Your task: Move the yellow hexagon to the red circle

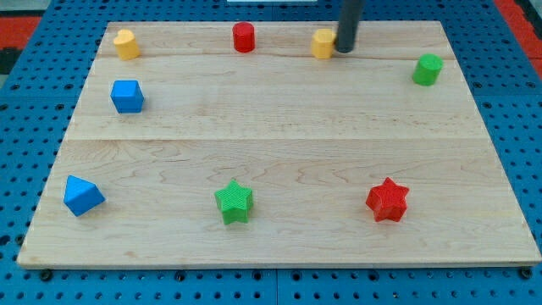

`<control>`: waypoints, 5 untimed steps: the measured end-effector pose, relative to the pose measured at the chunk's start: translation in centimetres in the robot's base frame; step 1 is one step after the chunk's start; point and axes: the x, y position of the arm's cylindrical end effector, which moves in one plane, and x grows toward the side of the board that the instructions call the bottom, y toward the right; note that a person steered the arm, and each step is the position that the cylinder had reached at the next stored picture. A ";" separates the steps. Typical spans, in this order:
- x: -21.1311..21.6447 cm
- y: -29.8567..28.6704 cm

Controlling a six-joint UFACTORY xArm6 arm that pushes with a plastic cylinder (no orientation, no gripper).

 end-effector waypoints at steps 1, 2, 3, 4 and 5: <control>0.1 -4.7; -3.2 -3.2; -0.1 -10.5; 2.2 -16.7; 2.1 -14.1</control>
